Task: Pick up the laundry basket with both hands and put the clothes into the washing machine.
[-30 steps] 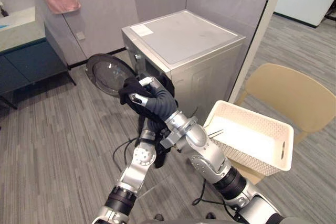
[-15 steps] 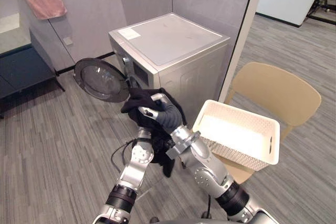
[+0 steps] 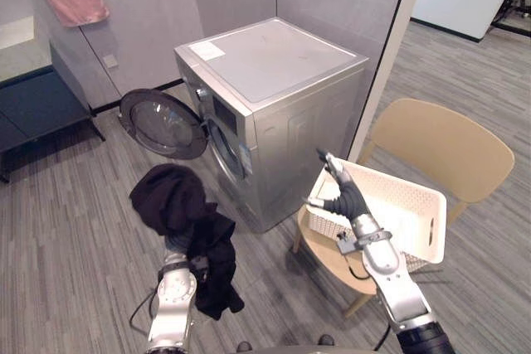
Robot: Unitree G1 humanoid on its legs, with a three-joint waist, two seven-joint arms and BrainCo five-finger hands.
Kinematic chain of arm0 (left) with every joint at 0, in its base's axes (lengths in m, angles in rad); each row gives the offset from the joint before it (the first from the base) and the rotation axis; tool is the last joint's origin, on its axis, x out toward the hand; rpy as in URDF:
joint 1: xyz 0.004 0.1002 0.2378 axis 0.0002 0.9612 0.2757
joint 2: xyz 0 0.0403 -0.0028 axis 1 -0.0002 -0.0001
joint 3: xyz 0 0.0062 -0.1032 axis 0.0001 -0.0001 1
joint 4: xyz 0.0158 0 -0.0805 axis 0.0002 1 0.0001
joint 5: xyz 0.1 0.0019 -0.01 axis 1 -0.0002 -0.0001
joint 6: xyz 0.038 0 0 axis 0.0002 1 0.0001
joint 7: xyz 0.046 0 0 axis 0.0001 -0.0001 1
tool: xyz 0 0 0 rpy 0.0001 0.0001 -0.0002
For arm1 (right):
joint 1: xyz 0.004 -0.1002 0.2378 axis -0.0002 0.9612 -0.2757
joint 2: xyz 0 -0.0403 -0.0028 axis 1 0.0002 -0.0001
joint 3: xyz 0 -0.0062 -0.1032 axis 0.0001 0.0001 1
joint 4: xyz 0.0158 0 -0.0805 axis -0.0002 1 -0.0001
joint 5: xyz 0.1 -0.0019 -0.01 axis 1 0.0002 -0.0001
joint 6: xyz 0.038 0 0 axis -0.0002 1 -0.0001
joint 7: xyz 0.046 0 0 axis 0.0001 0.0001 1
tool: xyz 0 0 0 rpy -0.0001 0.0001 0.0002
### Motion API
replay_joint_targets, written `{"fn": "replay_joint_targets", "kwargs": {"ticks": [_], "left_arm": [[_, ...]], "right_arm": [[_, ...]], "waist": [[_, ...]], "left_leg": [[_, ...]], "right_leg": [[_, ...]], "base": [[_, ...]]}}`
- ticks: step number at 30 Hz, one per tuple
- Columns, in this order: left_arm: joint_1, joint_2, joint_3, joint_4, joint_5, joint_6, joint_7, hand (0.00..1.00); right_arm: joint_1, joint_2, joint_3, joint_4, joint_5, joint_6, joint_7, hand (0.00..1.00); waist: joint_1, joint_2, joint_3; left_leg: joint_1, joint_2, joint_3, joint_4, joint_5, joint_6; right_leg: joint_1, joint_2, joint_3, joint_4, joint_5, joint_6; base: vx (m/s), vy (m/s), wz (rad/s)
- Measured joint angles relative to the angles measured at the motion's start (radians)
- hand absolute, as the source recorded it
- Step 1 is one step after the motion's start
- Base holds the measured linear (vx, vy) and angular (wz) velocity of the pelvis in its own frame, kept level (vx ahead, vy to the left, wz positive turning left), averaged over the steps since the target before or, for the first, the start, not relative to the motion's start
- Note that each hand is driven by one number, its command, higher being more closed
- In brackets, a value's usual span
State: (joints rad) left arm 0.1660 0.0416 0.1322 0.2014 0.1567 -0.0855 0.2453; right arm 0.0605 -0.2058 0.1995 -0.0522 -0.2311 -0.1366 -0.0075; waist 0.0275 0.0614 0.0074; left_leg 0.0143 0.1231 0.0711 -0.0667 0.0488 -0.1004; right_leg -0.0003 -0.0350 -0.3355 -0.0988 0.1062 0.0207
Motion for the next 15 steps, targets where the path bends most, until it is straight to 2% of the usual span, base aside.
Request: {"fn": "replay_joint_targets", "kwargs": {"ticks": [2,4,7,8,9,10,11,12,13,14,15], "left_arm": [[0.005,0.006,0.009,0.072,-0.019,0.001,-0.020,1.00],[0.007,0.005,0.020,0.142,-0.047,0.013,-0.043,1.00],[0.017,0.013,0.037,0.206,-0.050,0.036,-0.065,1.00],[0.019,0.020,0.037,0.209,-0.050,0.039,-0.074,1.00],[0.017,0.022,0.037,0.214,-0.050,0.040,-0.075,1.00],[0.016,0.022,0.037,0.234,-0.050,0.038,-0.087,1.00],[0.005,0.022,0.037,0.261,-0.049,0.038,-0.095,1.00],[0.005,0.022,0.037,0.278,-0.048,0.039,-0.096,1.00],[0.015,0.023,0.052,0.330,-0.045,0.045,-0.098,1.00],[0.014,0.026,0.065,0.353,-0.045,0.046,-0.099,1.00],[0.014,0.036,0.077,0.378,-0.043,0.052,-0.099,1.00]], "right_arm": [[0.031,-0.010,-0.010,0.106,-0.018,0.014,0.016,0.00],[0.048,-0.018,-0.025,0.220,-0.020,0.043,0.034,0.00],[0.058,-0.016,-0.079,0.366,-0.051,0.068,0.032,0.00],[0.059,-0.016,-0.109,0.410,-0.058,0.072,0.031,0.00],[0.057,-0.016,-0.127,0.435,-0.058,0.074,0.029,0.00],[0.051,-0.023,-0.157,0.489,-0.061,0.077,0.021,0.00],[0.028,-0.039,-0.178,0.556,-0.076,0.082,0.004,0.00],[0.017,-0.048,-0.187,0.587,-0.085,0.086,0.000,0.00],[-0.006,-0.066,-0.200,0.658,-0.105,0.109,-0.018,0.00],[-0.016,-0.067,-0.202,0.682,-0.110,0.115,-0.021,0.00],[-0.024,-0.058,-0.200,0.700,-0.116,0.118,-0.029,0.00]], "waist": [[0.002,0.000,0.000],[0.020,0.001,0.006],[0.037,0.008,0.037],[0.044,0.007,0.042],[0.041,0.005,0.045],[0.040,-0.001,0.046],[0.040,-0.008,0.056],[0.041,-0.001,0.058],[0.043,0.029,0.059],[0.043,0.024,0.063],[0.041,0.009,0.073]], "left_leg": [[-0.040,-0.002,-0.030,0.013,0.002,-0.002],[-0.086,-0.002,-0.059,0.023,0.005,-0.005],[-0.134,-0.004,-0.143,0.045,0.012,0.001],[-0.156,-0.001,-0.115,0.041,0.016,0.039],[-0.167,0.002,-0.065,0.037,0.012,0.094],[-0.183,0.004,0.052,0.030,-0.019,0.159],[-0.202,0.014,0.200,0.042,-0.024,0.164],[-0.205,0.019,0.276,0.053,-0.023,0.164],[-0.205,0.042,0.349,0.079,0.080,0.109],[-0.204,0.038,0.340,0.085,0.079,0.075],[-0.202,0.022,0.330,0.090,0.075,0.076]], "right_leg": [[-0.018,-0.002,-0.026,0.001,0.000,0.000],[-0.041,-0.004,-0.063,0.014,-0.009,-0.002],[-0.058,-0.029,-0.169,0.098,-0.079,-0.006],[-0.061,-0.047,-0.224,0.119,-0.098,-0.003],[-0.061,-0.059,-0.256,0.127,-0.108,0.003],[-0.072,-0.099,-0.307,0.151,-0.122,0.012],[-0.085,-0.139,-0.349,0.178,-0.132,0.015],[-0.090,-0.153,-0.364,0.198,-0.138,0.018],[-0.084,-0.165,-0.408,0.252,-0.150,0.045],[-0.079,-0.174,-0.409,0.261,-0.153,0.048],[-0.066,-0.187,-0.399,0.261,-0.153,0.050]], "base": [[-0.02,0.005,0.39],[-0.03,-0.005,0.64],[-0.02,-0.027,1.03],[-0.01,-0.014,1.00],[0.02,0.000,1.48],[0.10,0.121,1.52],[0.10,0.121,1.38],[0.23,0.264,1.24],[0.20,0.167,0.87],[0.24,0.195,0.87],[0.14,0.103,0.47]]}}
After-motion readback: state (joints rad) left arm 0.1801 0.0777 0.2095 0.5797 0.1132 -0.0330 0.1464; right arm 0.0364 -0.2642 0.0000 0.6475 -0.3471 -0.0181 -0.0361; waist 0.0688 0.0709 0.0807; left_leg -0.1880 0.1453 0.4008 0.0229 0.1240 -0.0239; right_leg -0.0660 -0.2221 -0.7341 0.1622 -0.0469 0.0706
